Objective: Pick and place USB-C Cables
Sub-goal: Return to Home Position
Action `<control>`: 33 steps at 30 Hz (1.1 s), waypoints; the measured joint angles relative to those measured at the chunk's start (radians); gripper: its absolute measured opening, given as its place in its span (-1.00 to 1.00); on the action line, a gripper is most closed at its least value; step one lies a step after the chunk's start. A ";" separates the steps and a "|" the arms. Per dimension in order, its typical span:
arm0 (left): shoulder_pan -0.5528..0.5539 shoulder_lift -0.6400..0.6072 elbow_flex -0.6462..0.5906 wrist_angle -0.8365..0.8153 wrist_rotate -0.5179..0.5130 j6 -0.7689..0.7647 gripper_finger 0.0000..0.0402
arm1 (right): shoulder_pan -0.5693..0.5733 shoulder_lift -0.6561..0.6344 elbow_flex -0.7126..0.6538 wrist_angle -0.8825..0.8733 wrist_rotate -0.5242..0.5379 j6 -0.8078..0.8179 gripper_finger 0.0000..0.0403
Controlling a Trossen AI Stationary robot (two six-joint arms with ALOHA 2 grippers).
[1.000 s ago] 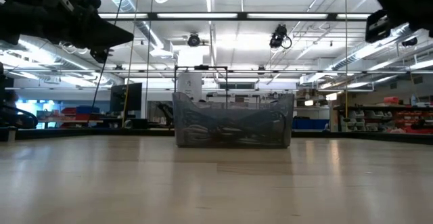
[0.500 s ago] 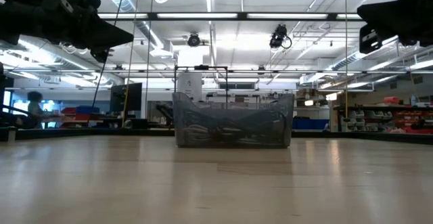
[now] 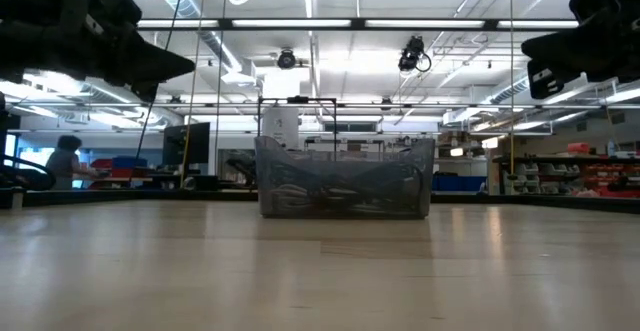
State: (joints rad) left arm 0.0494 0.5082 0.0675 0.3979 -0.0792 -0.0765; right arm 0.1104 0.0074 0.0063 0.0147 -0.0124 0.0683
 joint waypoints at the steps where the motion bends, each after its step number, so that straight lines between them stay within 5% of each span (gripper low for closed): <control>1: 0.000 0.000 -0.028 0.062 -0.001 -0.004 -0.96 | 0.000 0.001 0.000 0.001 0.000 0.002 -0.96; 7: 0.011 -0.007 -0.058 0.103 -0.002 -0.010 -0.96 | 0.000 0.000 0.000 0.004 0.000 0.002 -0.96; 33: 0.016 -0.285 -0.058 -0.168 0.040 -0.059 -0.96 | 0.000 0.001 0.000 0.001 0.019 0.007 -0.96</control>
State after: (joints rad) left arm 0.0650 0.2230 0.0097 0.2297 -0.0387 -0.1355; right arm 0.1104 0.0082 0.0063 0.0153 0.0065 0.0755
